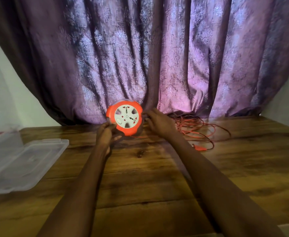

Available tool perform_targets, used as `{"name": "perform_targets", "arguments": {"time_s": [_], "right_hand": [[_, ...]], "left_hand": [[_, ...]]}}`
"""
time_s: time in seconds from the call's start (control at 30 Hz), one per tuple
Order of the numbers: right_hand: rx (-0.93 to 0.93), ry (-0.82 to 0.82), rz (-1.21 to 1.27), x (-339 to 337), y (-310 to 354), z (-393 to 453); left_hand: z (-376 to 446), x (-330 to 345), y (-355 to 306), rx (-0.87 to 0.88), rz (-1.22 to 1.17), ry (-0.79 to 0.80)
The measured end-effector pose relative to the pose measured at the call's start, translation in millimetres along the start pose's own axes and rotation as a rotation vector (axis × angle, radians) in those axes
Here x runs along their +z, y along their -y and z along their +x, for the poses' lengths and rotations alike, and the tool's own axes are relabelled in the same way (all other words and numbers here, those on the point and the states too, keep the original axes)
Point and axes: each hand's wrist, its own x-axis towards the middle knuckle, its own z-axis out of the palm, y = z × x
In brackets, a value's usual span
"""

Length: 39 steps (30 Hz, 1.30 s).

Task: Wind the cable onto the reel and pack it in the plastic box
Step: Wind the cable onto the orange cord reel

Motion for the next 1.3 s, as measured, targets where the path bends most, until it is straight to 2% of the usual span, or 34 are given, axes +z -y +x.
{"name": "perform_targets", "arguments": {"time_s": [0.1, 0.2, 0.27, 0.4, 0.57, 0.67, 0.8, 0.9, 0.97, 1.07, 1.13, 1.2, 1.3], "right_hand": [[-0.158, 0.066, -0.087, 13.1, 28.2, 7.0], [-0.170, 0.073, -0.219, 21.2, 35.4, 8.1], [-0.211, 0.069, -0.292, 23.2, 33.8, 7.6], [-0.319, -0.011, -0.342, 15.3, 33.6, 3.5], [-0.565, -0.118, -0.340, 14.8, 26.7, 2.2], [-0.579, -0.122, -0.376, 19.1, 26.9, -2.3], [-0.546, -0.195, -0.447, 23.0, 27.1, -2.2], [-0.455, -0.219, -0.453, 23.8, 23.4, -0.8], [-0.330, -0.237, -0.432, 22.5, 23.6, -2.4], [-0.052, -0.275, -0.328, 19.3, 33.8, 0.5], [0.182, -0.215, -0.187, 17.5, 41.1, 4.6], [0.429, -0.130, 0.089, 17.1, 43.2, 8.8], [0.722, -0.072, 0.846, 10.4, 46.7, 16.1]], "left_hand": [[-5.0, -1.5, -8.4, 0.045, 0.024, 0.064], [-7.9, -4.0, -19.5, 0.099, 0.045, 0.092], [-5.2, -8.6, -26.6, 0.152, 0.146, 0.102], [-0.6, -12.2, -39.4, 0.249, 0.364, 0.159], [3.5, -13.9, -48.0, 0.270, 0.437, 0.315], [4.9, -18.0, -48.2, 0.238, 0.438, 0.391], [5.8, -12.6, -42.0, 0.266, 0.404, 0.370], [5.9, -7.7, -38.7, 0.313, 0.400, 0.306], [4.2, -3.7, -36.1, 0.316, 0.390, 0.294], [-1.9, 4.8, -27.1, 0.318, 0.386, 0.240], [-6.2, 12.6, -20.5, 0.355, 0.371, 0.223], [-8.4, 19.2, -15.8, 0.414, 0.421, 0.208], [-13.2, 25.9, -11.4, 0.485, 0.496, 0.204]]}}
